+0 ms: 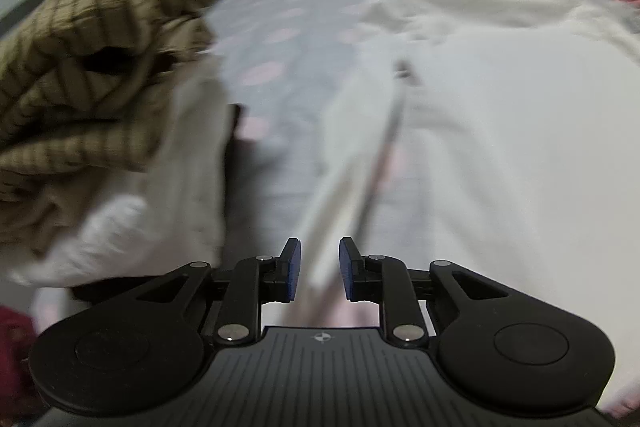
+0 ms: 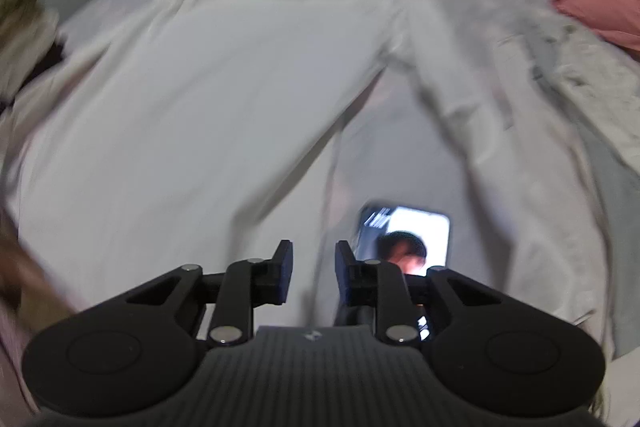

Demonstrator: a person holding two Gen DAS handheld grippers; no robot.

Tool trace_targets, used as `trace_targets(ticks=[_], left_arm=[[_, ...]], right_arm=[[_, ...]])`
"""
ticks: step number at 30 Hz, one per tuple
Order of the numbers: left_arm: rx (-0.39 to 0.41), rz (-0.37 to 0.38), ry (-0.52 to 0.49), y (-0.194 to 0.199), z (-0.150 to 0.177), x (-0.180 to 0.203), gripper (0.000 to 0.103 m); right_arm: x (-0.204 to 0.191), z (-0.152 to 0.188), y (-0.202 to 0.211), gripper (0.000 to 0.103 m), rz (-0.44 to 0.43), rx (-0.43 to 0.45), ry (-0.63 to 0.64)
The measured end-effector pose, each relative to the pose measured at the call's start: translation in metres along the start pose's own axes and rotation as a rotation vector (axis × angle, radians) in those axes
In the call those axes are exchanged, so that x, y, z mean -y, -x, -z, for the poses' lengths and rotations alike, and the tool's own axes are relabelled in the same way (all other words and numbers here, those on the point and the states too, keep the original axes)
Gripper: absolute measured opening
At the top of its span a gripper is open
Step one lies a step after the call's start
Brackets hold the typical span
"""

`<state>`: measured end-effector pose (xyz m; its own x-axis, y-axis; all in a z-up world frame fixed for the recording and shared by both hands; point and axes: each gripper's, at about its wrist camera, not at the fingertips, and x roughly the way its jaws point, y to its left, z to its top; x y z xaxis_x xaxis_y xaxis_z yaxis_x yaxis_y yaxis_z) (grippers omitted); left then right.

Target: Fold clothes

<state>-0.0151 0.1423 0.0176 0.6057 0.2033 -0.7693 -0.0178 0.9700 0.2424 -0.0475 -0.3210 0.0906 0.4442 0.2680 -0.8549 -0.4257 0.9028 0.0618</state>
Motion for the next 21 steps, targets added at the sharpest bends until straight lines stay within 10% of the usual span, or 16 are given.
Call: trace_targets(ticks=[6,21], left_arm=[[-0.069,0.266,-0.060,0.003,0.019,0.013,0.043],[-0.324,0.330,-0.123,-0.025,0.051,0.030,0.037]], right_arm=[[-0.005,0.015,-0.020,0.025,-0.030,-0.127,0.049],[0.011,0.028,-0.044,0.028,-0.096,-0.260,-0.033]])
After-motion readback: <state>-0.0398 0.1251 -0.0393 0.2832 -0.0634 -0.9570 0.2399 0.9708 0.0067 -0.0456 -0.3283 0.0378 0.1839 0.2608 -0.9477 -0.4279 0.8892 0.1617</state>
